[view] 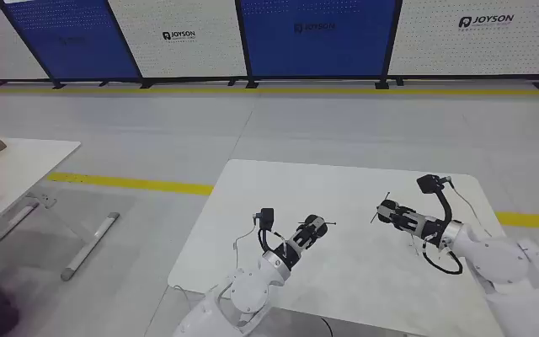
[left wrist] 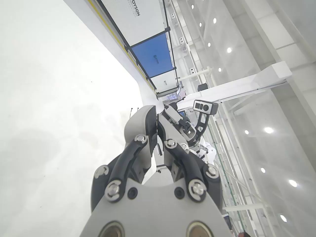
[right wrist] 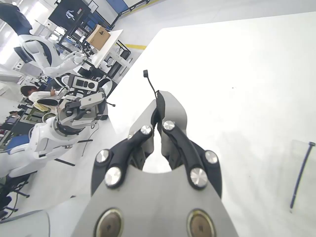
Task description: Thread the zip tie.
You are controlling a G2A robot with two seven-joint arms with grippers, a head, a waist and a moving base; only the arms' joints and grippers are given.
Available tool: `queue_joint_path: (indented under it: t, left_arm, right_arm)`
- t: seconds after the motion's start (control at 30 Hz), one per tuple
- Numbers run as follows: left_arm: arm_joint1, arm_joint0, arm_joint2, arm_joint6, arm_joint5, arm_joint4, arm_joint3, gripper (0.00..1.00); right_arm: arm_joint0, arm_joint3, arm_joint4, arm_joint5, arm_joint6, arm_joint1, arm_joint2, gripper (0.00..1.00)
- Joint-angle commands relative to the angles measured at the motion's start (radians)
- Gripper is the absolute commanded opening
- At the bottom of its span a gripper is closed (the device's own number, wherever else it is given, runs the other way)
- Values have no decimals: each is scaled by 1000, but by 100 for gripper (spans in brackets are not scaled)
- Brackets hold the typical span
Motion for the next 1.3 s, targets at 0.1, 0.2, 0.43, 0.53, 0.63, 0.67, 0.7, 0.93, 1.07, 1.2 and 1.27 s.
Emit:
queue_joint_path:
  t: [0.1, 0.2, 0.43, 0.53, 0.63, 0.67, 0.7, 0.93, 1.07, 1.2, 1.27]
  left_arm:
    - [-12, -45, 42, 63, 31, 85, 42, 0]
    - [-21, -68, 68, 95, 43, 116, 63, 0]
    - [-21, -68, 68, 95, 43, 116, 63, 0]
    - [-21, -68, 68, 95, 43, 116, 63, 0]
    - [-21, -71, 77, 102, 33, 160, 76, 0]
    - [-23, -71, 82, 108, 27, 169, 82, 0]
    - [-24, -71, 85, 111, 25, 171, 84, 0]
    - [-26, -72, 87, 115, 17, 167, 87, 0]
    - [-26, -72, 87, 115, 17, 167, 87, 0]
    - [-28, -71, 85, 122, 10, 160, 87, 0]
    - [-30, -68, 86, 136, -2, 152, 88, 0]
  right_arm:
    - [-45, -35, 6, -19, -164, -18, -39, 0]
    - [-61, -58, -18, -2, -243, -31, -78, 0]
    - [-61, -58, -18, -2, -243, -31, -78, 0]
    - [-61, -58, -18, -2, -243, -31, -78, 0]
    - [-71, -66, -21, -1, -260, -35, -87, 0]
    - [-75, -69, -9, -9, -280, -40, -95, 0]
    - [-76, -67, -2, -15, -288, -43, -101, 0]
    - [-72, -61, 5, -20, -293, -51, -120, 0]
    - [-72, -61, 5, -20, -293, -51, -120, 0]
    - [-86, -71, -8, -11, -352, -54, -117, 0]
    - [-101, -81, -34, -4, -411, -61, -126, 0]
